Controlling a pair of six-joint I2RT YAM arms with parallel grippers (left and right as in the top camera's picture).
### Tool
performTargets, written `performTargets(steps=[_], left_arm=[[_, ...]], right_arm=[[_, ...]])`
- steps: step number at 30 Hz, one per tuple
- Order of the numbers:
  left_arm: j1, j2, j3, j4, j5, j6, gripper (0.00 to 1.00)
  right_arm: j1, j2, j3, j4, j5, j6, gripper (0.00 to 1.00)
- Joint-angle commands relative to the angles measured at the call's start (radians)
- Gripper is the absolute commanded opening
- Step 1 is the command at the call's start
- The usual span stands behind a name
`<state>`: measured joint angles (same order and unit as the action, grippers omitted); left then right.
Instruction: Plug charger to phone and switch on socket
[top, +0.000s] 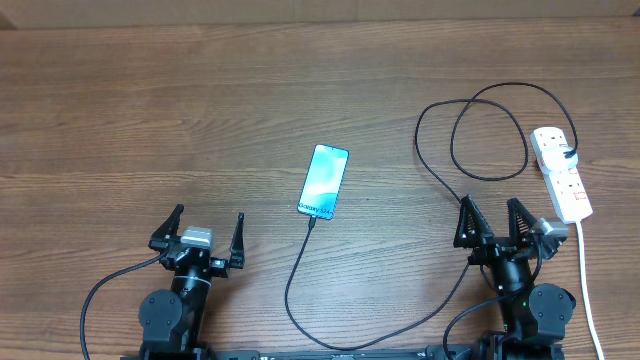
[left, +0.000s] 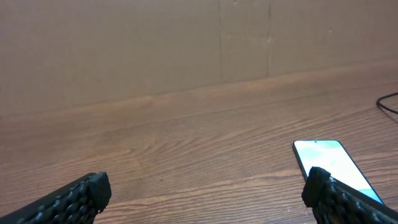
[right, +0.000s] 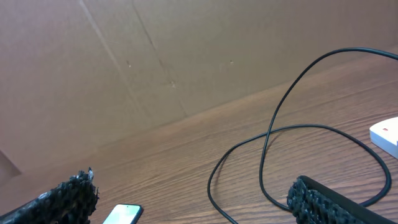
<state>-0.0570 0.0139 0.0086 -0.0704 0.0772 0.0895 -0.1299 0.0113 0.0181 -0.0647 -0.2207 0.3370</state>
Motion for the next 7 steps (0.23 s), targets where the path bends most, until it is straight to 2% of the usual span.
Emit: performTargets(steps=[1,7], left_arm=[[0.006,-0.010,-0.004,-0.002,-0.006,0.023,0.99],[0.006,-0.010,-0.004,-0.002,-0.006,0.023,1.00]], right_arm=[[0.005,-0.008,-0.010,0.002,0.002,0.002,1.00],[0.005,-0.008,-0.010,0.002,0.002,0.002,1.00]])
